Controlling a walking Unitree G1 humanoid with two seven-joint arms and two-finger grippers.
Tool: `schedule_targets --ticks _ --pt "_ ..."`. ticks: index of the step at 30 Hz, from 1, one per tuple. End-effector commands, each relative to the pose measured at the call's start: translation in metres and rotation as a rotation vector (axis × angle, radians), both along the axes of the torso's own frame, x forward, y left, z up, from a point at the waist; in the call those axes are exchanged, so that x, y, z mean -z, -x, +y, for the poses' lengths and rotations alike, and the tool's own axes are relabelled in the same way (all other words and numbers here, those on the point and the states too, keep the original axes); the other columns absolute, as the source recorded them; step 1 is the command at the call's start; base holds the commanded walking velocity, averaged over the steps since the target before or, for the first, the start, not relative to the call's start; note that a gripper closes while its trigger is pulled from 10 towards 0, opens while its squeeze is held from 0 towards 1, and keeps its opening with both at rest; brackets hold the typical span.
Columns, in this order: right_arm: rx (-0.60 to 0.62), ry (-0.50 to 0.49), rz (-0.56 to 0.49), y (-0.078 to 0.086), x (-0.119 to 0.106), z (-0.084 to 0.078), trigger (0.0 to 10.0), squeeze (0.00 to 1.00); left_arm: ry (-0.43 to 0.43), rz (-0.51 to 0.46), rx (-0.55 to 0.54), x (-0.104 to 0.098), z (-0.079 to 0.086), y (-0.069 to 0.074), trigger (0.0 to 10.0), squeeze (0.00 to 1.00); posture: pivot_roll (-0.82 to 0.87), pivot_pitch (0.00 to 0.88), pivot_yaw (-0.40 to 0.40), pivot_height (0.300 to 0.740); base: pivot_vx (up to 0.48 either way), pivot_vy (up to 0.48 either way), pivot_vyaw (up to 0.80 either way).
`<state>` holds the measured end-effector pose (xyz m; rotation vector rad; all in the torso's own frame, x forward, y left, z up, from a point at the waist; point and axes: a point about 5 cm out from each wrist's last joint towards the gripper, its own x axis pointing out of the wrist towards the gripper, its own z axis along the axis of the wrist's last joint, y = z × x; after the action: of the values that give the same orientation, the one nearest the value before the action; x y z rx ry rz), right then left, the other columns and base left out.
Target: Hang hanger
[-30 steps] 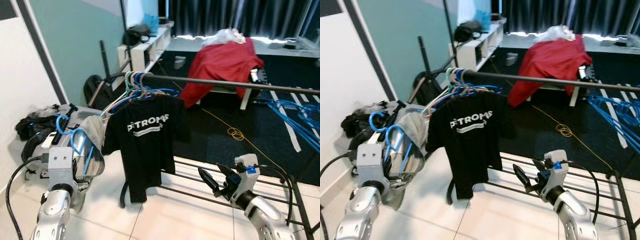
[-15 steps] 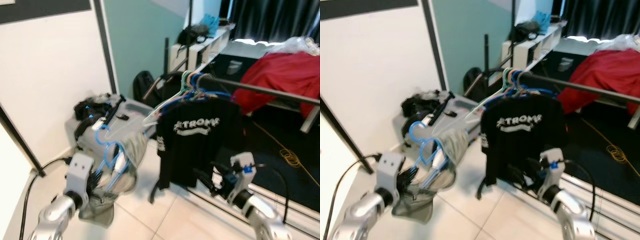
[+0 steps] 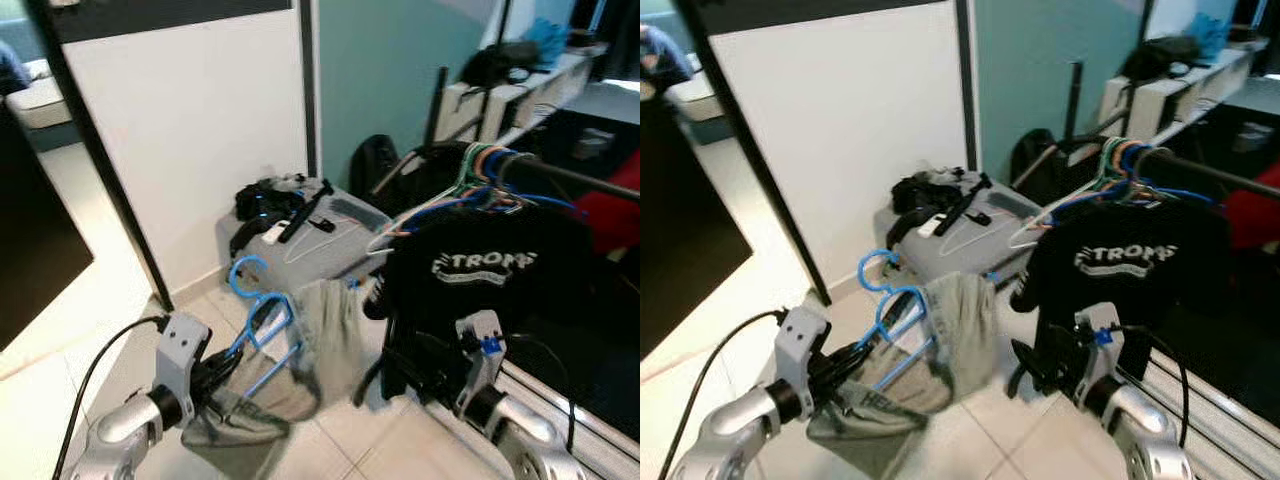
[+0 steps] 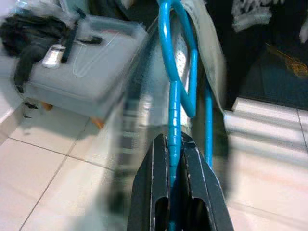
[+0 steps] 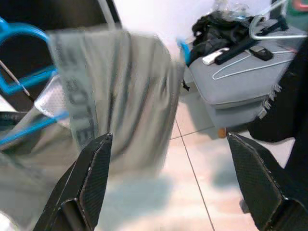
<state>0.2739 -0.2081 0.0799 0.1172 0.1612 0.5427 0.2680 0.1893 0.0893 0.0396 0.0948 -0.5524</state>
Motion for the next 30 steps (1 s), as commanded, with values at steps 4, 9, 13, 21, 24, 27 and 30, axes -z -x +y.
schedule_targets --ticks 4,9,13,21,24,27,30 --pt "-0.017 -0.013 0.017 0.001 0.003 0.003 10.0 0.00 0.032 0.023 -0.022 0.002 0.009 0.000 10.0 0.00 -0.05 0.000 -0.012 0.740 0.000 0.000 0.80" --pt "-0.033 -0.018 0.021 0.002 0.003 0.004 10.0 0.00 0.041 0.025 -0.016 0.002 0.009 0.000 10.0 0.00 -0.04 0.000 -0.018 0.740 0.000 0.000 0.80" --pt "-0.062 -0.020 0.026 0.003 0.003 0.007 10.0 0.00 0.046 0.032 -0.004 0.003 0.008 -0.001 10.0 0.00 -0.04 0.000 -0.020 0.740 0.000 0.000 0.80" --pt "-0.150 -0.065 -0.032 -0.008 -0.012 0.029 10.0 0.00 0.035 -0.004 0.006 -0.004 0.009 -0.002 10.0 0.00 -0.02 0.000 -0.029 0.740 0.000 0.000 0.80" --pt "-0.253 -0.061 -0.081 -0.012 -0.026 0.053 10.0 0.00 -0.018 -0.057 0.027 -0.015 0.009 -0.005 10.0 0.00 -0.01 0.000 -0.030 0.740 0.000 0.000 0.80" --pt "-0.289 -0.066 -0.106 -0.013 -0.033 0.063 10.0 0.00 -0.031 -0.079 0.041 -0.022 0.009 -0.007 10.0 0.00 -0.01 0.000 -0.036 0.740 0.000 0.000 0.80" --pt "-0.378 -0.078 -0.171 -0.015 -0.051 0.087 10.0 0.00 -0.040 -0.150 0.077 -0.047 0.008 -0.014 10.0 0.00 0.00 0.000 -0.036 0.740 0.000 0.000 0.80"
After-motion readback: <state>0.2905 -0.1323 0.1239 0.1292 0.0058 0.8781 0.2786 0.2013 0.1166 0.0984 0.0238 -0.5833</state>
